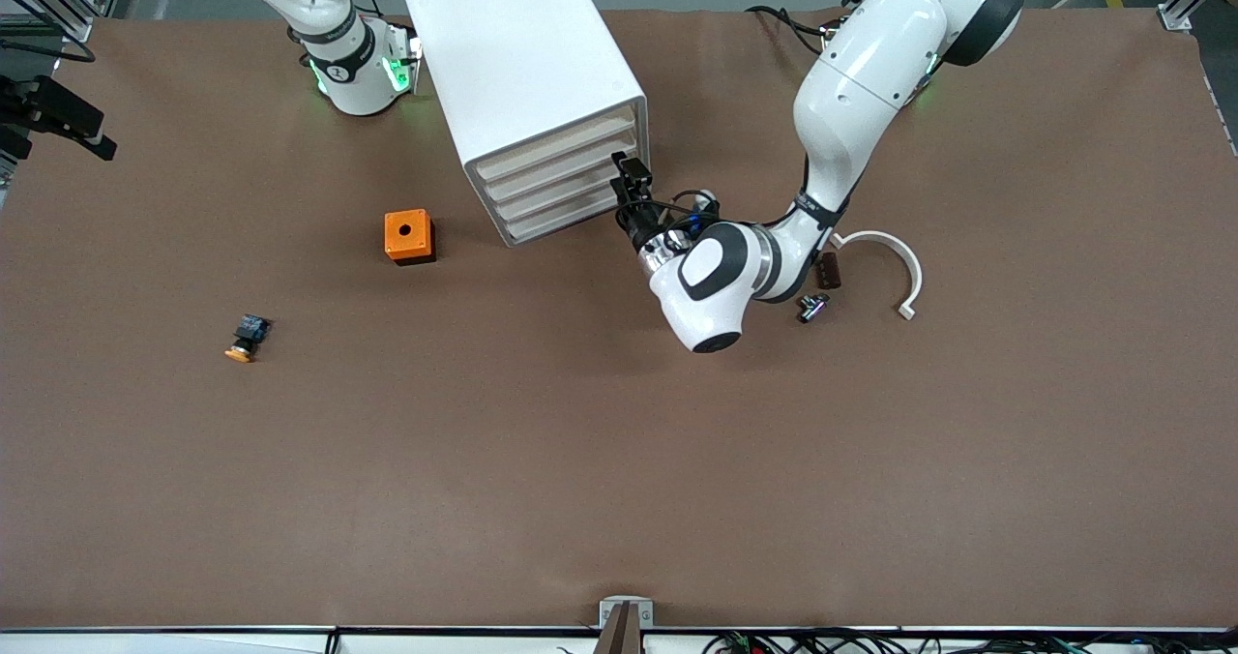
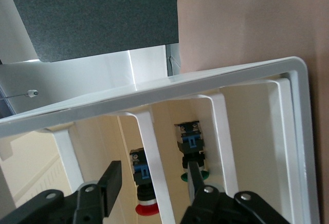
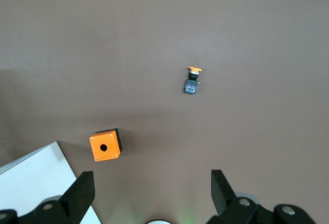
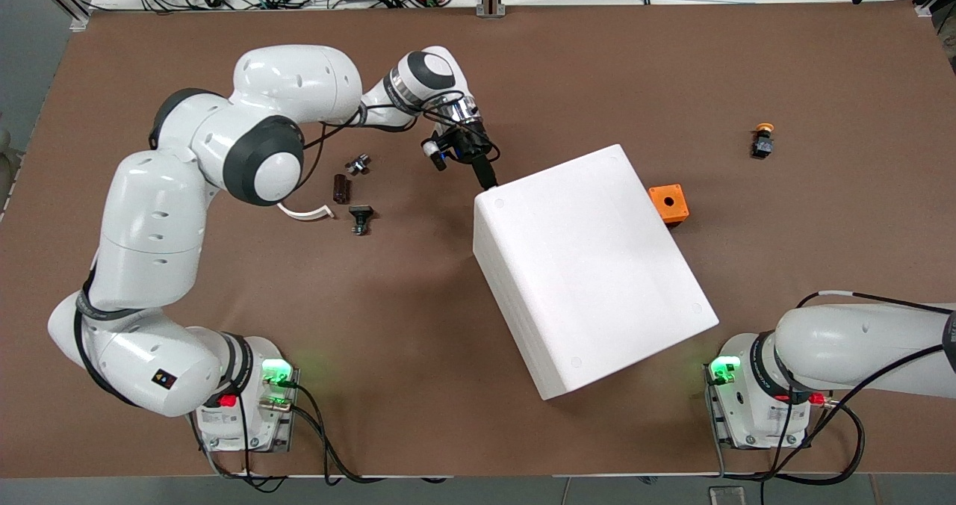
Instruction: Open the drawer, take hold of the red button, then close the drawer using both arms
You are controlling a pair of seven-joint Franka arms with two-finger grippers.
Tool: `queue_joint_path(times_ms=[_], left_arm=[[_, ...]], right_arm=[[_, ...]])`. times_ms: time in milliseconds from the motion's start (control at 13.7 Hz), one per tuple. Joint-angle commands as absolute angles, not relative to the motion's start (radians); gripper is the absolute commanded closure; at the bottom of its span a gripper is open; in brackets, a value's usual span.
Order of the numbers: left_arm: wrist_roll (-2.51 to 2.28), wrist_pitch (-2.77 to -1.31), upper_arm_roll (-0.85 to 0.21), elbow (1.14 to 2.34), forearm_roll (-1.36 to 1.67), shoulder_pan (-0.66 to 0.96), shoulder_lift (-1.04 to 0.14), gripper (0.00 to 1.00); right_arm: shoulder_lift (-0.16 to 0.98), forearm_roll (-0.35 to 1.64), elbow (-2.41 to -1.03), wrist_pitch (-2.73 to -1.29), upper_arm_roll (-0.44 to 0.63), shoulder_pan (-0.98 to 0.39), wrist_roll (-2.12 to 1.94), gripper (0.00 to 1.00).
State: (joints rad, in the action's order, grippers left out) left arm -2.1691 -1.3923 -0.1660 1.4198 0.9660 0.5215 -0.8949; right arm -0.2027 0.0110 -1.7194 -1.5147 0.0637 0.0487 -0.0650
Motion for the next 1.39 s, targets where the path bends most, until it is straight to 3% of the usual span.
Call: queue_joint_path(times_ms=[0, 365, 584, 876, 1314], left_arm=[[-2.194, -1.374, -0.166, 1.41, 0.986, 0.546, -0.907, 0.41], [-2.204, -1.348, -0.166, 1.416, 0.985, 0.577, -0.928, 0.47], [-2.204, -1.347, -0.179, 1.416, 0.986, 0.578, -0.928, 0.68], [-2.204, -1.333, -0.195, 1.416, 0.986, 0.577, -0.93, 0.87], [-2.203, -1.33, -0.186, 1.411, 0.986, 0.555, -0.933, 0.9]], right_arm=[[-0.204, 0.003, -1.707, -1.508, 0.061, 0.061, -0.066, 0.0], [-0.187, -0.008, -1.697, -1.508, 0.061, 0.064, -0.069, 0.0], [-0.157, -0.008, -1.687, -1.511, 0.061, 0.066, -0.063, 0.0], [-0.046, -0.008, -1.678, -1.517, 0.063, 0.069, -0.069, 0.0], [0.006, -0.025, -1.644, -1.511, 0.061, 0.063, -0.055, 0.0]])
